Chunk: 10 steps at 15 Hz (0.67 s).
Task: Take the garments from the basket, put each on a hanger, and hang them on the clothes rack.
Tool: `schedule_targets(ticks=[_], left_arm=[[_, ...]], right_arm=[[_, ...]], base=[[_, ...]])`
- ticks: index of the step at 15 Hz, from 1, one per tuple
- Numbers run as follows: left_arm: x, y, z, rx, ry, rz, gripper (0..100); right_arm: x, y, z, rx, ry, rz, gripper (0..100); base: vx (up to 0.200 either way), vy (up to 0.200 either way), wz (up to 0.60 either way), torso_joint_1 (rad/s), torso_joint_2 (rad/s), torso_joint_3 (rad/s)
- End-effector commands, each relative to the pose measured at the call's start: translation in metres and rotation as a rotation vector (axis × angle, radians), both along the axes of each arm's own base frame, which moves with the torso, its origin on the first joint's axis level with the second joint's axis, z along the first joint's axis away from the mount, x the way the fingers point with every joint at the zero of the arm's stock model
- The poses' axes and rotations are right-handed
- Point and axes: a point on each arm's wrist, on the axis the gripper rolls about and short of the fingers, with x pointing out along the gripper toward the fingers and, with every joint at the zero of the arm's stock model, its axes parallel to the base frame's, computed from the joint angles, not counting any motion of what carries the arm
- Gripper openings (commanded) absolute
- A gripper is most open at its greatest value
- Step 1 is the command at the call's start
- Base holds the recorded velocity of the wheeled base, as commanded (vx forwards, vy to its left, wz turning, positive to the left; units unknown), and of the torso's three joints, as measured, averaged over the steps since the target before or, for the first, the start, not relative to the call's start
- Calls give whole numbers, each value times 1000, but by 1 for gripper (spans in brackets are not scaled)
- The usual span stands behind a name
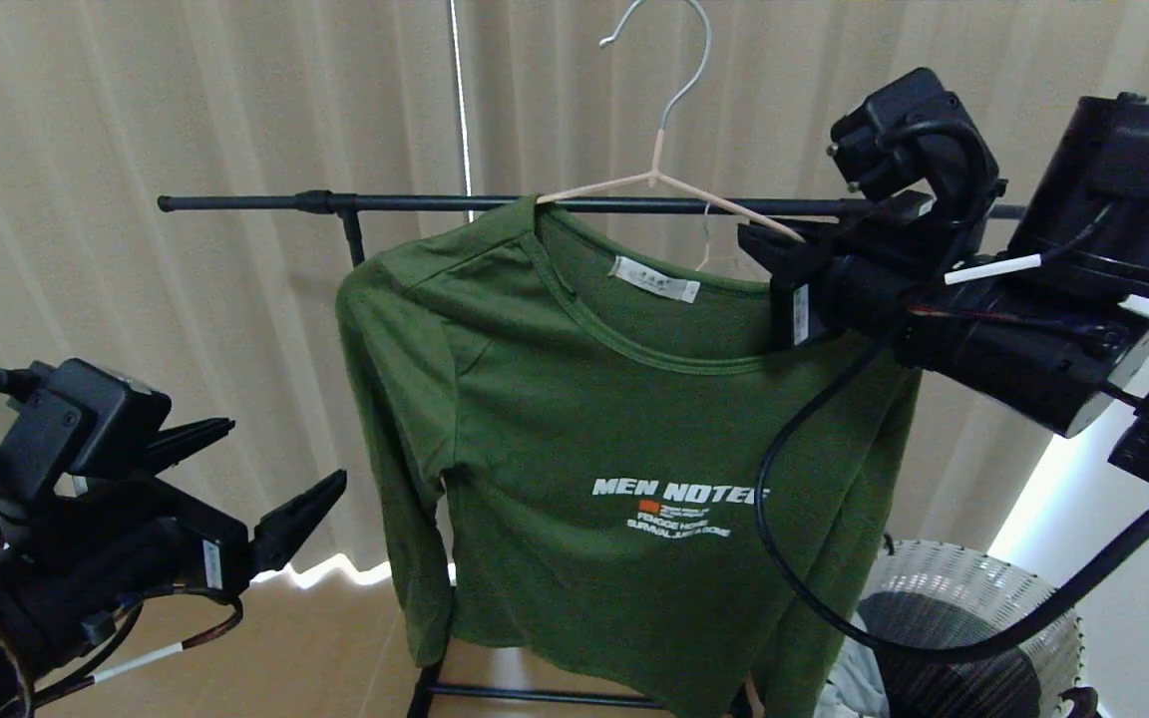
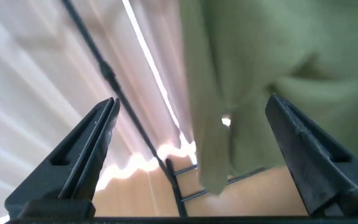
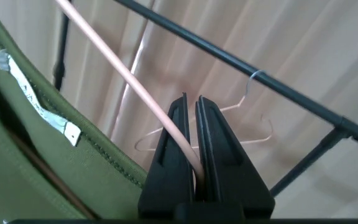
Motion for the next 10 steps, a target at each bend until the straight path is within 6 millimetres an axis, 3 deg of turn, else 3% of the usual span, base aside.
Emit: schedule_targets(ticks=[1,6,7,10], left_arm=[[10,-1,-1,6,15,10,100],[21,-5,-3,10,29,9,100],[21,-4,-2,9,27,9,0],[19,0,-4,9,31,33,0]], right_arm=[[-15,-7,7,9,-20,31,0],[-21,-4,8,11,-22,53,0],[-21,-4,7,9,-20,53,0],[-19,-4,5,2,-13,47,0]], base=[[0,0,0,0,0,0],[0,0,0,0,0,0],[0,0,0,0,0,0],[0,0,0,0,0,0]])
